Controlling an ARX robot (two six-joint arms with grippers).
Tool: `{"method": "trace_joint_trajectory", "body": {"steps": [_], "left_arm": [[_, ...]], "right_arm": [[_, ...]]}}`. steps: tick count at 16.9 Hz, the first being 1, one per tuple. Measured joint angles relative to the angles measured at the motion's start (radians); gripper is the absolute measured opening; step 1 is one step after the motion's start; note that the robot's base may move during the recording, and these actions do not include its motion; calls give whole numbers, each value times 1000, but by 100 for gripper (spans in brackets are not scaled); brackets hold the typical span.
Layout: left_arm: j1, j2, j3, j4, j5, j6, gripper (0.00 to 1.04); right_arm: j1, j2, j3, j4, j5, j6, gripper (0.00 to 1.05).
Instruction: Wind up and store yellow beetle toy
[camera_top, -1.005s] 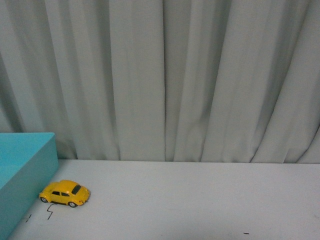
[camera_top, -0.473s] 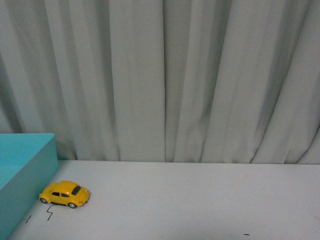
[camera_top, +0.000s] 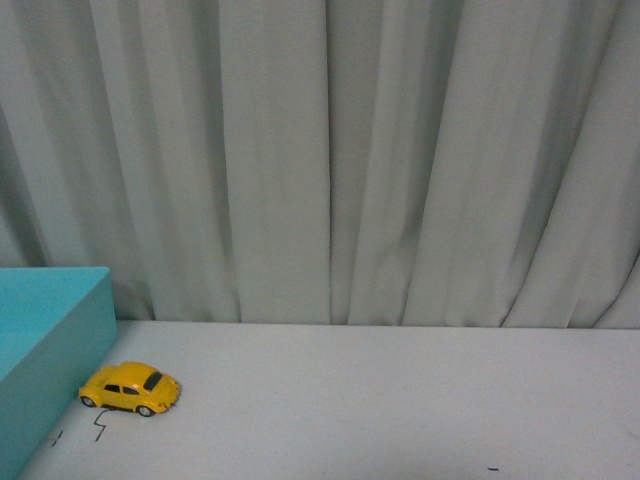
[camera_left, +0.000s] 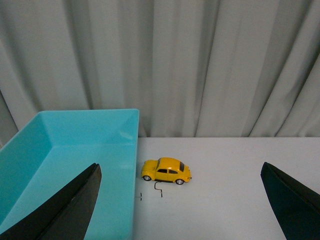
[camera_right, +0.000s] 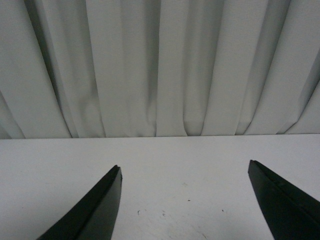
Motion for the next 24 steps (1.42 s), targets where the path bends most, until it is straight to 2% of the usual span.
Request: {"method": "trace_joint_trajectory", "body": {"steps": [2, 11, 12, 13, 14, 15, 17, 21, 24], "left_arm": [[0, 0, 0, 0, 0, 0, 98], [0, 0, 0, 0, 0, 0, 98], [-36, 24, 31, -109, -95, -43, 98], [-114, 132, 90, -216, -259, -133, 98], [-134, 175, 114, -234, -348, -185, 98], [-126, 179, 116, -212, -382, -198, 98], [-55, 256, 159, -101, -337, -184, 98], [104, 646, 258, 214, -123, -13, 98], [106, 921, 394, 349, -76, 105, 98]], "right_arm": [[0, 0, 0, 0, 0, 0, 100], [0, 0, 0, 0, 0, 0, 98], [0, 0, 0, 0, 0, 0, 98], [0, 0, 0, 0, 0, 0, 98], [0, 0, 0, 0, -1, 0, 98], [-1, 0, 0, 0, 1, 0, 98], [0, 0, 0, 0, 0, 0, 98], [0, 0, 0, 0, 0, 0, 98], [0, 1, 0, -1, -1, 0, 98]]}}
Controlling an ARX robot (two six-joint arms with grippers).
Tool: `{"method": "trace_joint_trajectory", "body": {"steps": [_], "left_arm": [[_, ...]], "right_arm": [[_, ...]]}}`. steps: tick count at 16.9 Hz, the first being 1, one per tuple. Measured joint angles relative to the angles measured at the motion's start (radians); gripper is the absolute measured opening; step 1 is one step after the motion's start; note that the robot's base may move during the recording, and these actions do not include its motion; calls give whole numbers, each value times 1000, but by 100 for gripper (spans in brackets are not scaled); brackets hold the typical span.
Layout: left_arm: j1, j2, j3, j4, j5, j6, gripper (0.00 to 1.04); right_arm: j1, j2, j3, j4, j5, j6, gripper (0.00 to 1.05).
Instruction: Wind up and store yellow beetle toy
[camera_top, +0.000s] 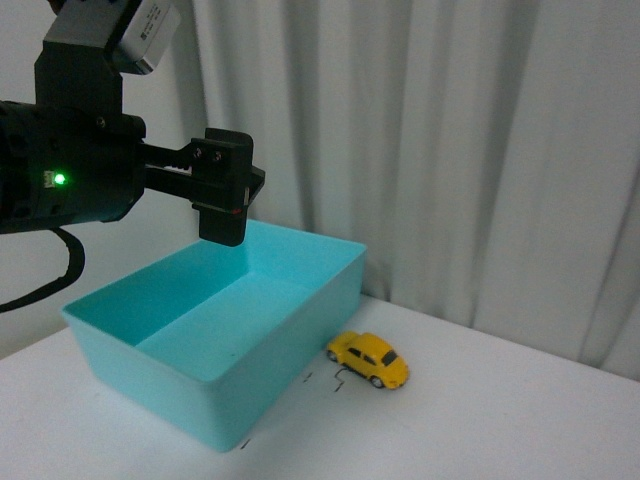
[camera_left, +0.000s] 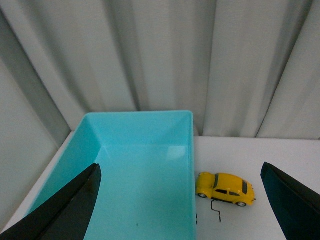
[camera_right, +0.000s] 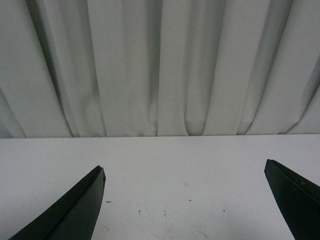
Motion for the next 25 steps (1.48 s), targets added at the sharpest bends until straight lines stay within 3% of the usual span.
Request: {"method": "trace_joint_trajectory", "body": {"steps": [2, 5, 9, 13, 17, 21, 25], "left_arm": [[-40, 220, 141, -17, 64, 115, 98], [-74, 505, 433, -170, 217, 352, 98], [-168, 741, 731, -484, 270, 780, 98], [-220, 916, 934, -789, 178, 1157, 98], [-227, 1068, 1075, -910, 46, 1419, 98], [-233, 1165, 1128, -966, -37, 1420, 98], [-233, 1202, 1154, -975, -58, 1352, 98]], "right_arm": [[0, 0, 0, 1, 1, 0, 98], [0, 0, 0, 1, 1, 0, 98], [0, 0, 0, 1, 1, 0, 98], [0, 0, 0, 1, 1, 0, 98], [0, 0, 0, 1, 1, 0, 98], [0, 0, 0, 0, 1, 0, 98], [0, 0, 0, 1, 1, 0, 98]]}}
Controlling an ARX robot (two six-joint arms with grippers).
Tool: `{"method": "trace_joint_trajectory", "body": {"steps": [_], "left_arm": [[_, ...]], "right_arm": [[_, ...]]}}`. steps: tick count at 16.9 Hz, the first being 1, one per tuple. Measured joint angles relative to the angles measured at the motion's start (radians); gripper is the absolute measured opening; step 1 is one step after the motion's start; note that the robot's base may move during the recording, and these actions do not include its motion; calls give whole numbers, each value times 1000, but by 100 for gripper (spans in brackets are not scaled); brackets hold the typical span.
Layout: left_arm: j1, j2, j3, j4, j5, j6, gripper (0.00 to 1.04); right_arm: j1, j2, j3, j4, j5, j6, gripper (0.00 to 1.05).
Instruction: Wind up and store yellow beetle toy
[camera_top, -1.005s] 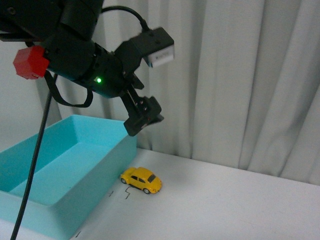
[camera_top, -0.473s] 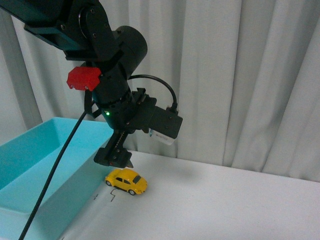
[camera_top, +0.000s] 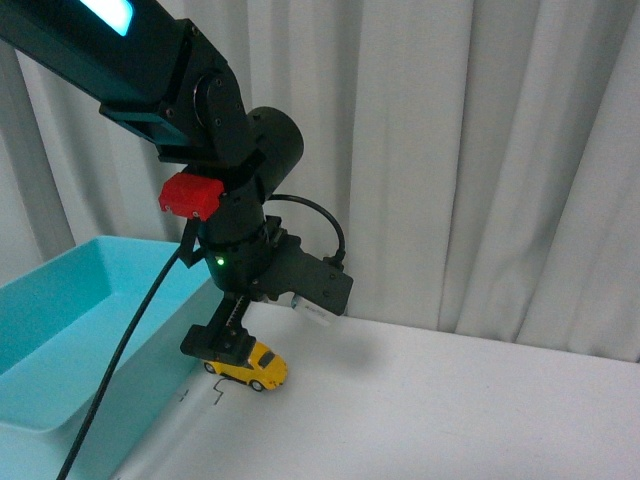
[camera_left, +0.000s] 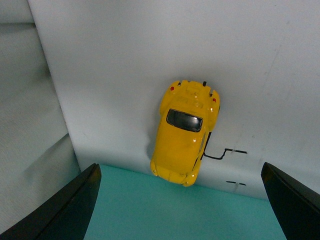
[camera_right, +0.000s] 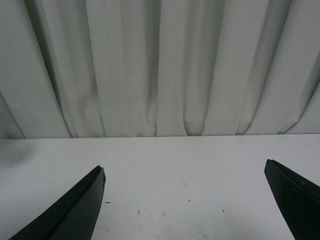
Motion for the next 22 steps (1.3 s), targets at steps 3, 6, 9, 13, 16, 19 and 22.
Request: {"method": "trace_joint_trajectory", "body": {"steps": [3, 6, 9, 13, 16, 19, 22], "left_arm": [[3, 10, 4, 3, -5, -23, 98], [12, 43, 10, 10, -32, -89, 98], [27, 80, 13, 46, -47, -153, 98], [40, 129, 23, 72, -42, -165, 98], [52, 165, 53, 77, -23, -138, 98], [65, 182, 74, 80, -17, -115, 98], [71, 188, 79, 72, -10, -101, 95]], "right_arm": [[0, 0, 0, 0, 0, 0, 98], [0, 0, 0, 0, 0, 0, 98], [0, 0, 0, 0, 0, 0, 98], [0, 0, 0, 0, 0, 0, 98], [0, 0, 0, 0, 0, 0, 98], [0, 0, 0, 0, 0, 0, 98], [0, 0, 0, 0, 0, 0, 98]]}}
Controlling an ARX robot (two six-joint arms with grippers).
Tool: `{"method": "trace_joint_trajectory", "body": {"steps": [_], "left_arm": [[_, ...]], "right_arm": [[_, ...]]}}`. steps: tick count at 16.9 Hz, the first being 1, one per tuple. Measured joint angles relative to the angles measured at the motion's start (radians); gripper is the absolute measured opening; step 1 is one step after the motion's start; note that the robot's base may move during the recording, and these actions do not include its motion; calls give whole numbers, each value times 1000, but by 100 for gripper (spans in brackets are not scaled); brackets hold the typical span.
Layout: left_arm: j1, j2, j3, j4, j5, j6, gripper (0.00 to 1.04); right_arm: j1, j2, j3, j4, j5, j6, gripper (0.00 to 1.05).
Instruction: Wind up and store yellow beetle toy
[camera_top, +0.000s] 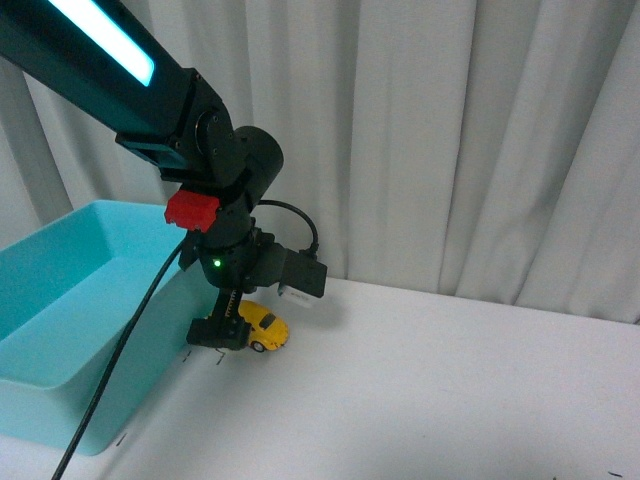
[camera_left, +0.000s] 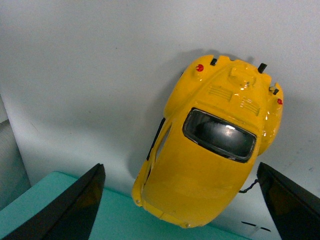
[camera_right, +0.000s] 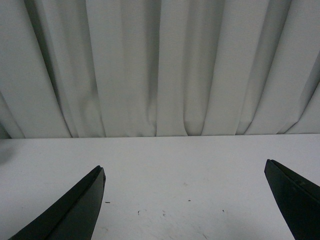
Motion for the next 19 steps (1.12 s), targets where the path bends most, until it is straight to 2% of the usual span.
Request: {"method": "trace_joint_trajectory", "body": {"steps": [3, 5, 6, 7, 10, 14, 19], "left_arm": [[0, 0, 0, 0, 8, 12, 63], [-4, 0, 6, -3, 11, 30, 45], [-6, 0, 13, -10, 18, 42, 40], [-11, 0, 19, -22, 20, 56, 39], [-56, -33, 28, -163, 147, 217, 37], [-64, -149, 39, -237, 294, 162, 37], [-44, -216, 55, -267, 341, 105, 37]], "right_arm": [[0, 0, 0, 0, 0, 0, 98], [0, 0, 0, 0, 0, 0, 98], [0, 0, 0, 0, 0, 0, 98], [0, 0, 0, 0, 0, 0, 98], [0, 0, 0, 0, 0, 0, 98], [0, 0, 0, 0, 0, 0, 98], [0, 0, 0, 0, 0, 0, 98]]}}
